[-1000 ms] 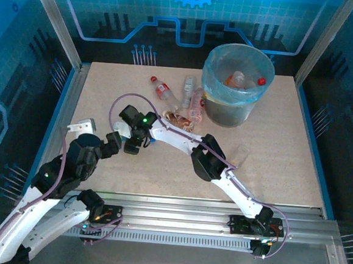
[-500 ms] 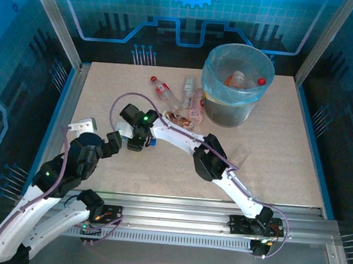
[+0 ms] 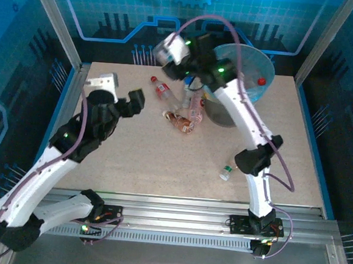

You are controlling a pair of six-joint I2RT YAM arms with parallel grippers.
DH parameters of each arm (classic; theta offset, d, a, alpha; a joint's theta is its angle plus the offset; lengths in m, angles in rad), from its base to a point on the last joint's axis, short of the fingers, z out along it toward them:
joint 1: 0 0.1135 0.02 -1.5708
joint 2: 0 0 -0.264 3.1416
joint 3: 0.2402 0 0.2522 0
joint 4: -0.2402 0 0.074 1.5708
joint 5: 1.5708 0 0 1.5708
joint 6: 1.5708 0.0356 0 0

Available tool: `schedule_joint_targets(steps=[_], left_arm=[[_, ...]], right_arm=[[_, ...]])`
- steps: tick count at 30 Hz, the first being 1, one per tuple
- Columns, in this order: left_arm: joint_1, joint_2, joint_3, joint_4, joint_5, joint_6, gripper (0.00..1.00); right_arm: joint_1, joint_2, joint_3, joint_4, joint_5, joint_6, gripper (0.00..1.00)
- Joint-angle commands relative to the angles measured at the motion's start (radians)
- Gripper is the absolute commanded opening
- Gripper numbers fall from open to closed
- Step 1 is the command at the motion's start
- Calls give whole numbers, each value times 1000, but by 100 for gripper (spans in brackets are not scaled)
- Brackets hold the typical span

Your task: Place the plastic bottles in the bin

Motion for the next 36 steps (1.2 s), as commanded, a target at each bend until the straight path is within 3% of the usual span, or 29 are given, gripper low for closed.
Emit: schedule_joint_targets(steps=[1,5,11,18,22,28,36], left_arm=[[3,129,134,174,166,54,93],[-42,335,320,218,295,79,93],[-100,663,625,182,471,88,94],[-108,953,911,71,576,27,93],[-108,1013,968,40,591,21,94],[-109,1010,959,29,580,32,94],[-109,985,917,42,563,44,94]], right_arm=[[-54,-50,20,17,157,104,57],[-177,-105,-19,77,270,178,57],[-342,-133,-149,166,335,317,57],[-383,-94,-243,231,446,333,60],[-387,-34,-193,199,452,318,63],[-386,-21,-178,167,454,334,82],[-387,-37,-199,180,430,340,82]])
